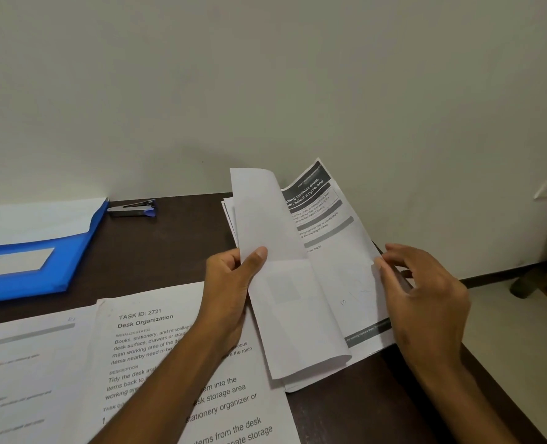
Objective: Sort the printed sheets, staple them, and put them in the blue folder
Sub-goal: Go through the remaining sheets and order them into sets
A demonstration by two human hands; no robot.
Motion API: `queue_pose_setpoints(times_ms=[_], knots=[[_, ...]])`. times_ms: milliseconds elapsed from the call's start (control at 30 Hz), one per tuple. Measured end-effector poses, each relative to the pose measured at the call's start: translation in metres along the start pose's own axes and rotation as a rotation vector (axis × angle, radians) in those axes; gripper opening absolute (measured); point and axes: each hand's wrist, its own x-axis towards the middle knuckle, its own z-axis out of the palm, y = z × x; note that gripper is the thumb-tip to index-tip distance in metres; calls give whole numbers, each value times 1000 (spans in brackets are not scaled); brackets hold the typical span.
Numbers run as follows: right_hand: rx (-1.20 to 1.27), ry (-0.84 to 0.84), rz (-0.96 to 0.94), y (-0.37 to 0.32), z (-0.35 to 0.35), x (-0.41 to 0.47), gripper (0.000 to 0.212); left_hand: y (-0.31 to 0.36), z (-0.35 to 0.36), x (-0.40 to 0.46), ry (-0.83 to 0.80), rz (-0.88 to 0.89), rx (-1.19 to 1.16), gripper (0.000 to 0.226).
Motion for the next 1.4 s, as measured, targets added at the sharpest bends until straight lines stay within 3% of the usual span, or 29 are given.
queue_pose_setpoints(times_ms=[300, 567, 700, 767, 833, 933, 1000, 1100, 1200, 1400], knots=[[-12, 35, -498, -55, -5, -20, 30, 0, 2, -1, 10, 26, 23, 27], [54, -197, -661, -77, 7, -33, 18, 7, 7, -6, -32, -7, -138, 39], [173, -414, -683, -77, 4, -32, 32, 4, 3, -4, -17, -17, -104, 41], [331, -448, -574, -71, -1, -29, 42, 1, 0, -3, -20, -17, -112, 26], [425, -317, -337, -60, -7, -19, 42, 3, 0, -3, -24, -39, -162, 25], [270, -53, 38, -28, -13, 7, 27, 6, -3, -3, -21, -63, -209, 24], [216, -3, 265, -1, -14, 20, 22, 8, -4, -3, -34, -74, -240, 23], [448, -212, 546, 22, -14, 25, 22, 10, -5, -6, -66, -92, -268, 29], [545, -441, 599, 16, -13, 22, 36, 11, -5, -7, -73, -96, -272, 30], [727, -465, 649, 12, -15, 22, 31, 10, -6, -6, -75, -103, -263, 36]])
